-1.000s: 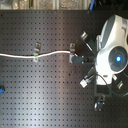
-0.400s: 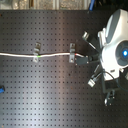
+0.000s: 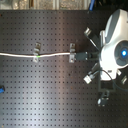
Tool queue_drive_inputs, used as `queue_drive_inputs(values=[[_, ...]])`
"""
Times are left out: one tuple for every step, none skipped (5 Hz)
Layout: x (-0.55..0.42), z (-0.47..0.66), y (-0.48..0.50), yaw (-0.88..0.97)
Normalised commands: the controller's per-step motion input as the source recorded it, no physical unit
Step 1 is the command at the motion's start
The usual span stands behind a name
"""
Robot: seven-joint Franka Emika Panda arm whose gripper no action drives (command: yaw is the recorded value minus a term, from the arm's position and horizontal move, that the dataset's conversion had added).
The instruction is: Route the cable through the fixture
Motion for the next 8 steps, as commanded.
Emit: queue_drive_inputs(values=[[-0.255,-0.43,-0.048,0.37],[-0.102,-0.02,0.011,0.29],[0.0,0.01,0.0,0.0],[0.035,0.46,0.032,0.01],[0.016,0.0,0.073,0.0],[0.082,0.24,-0.014,0.0],[0.139,0.62,-0.022,-0.08],[0.18,0.51,-0.031,-0.09]])
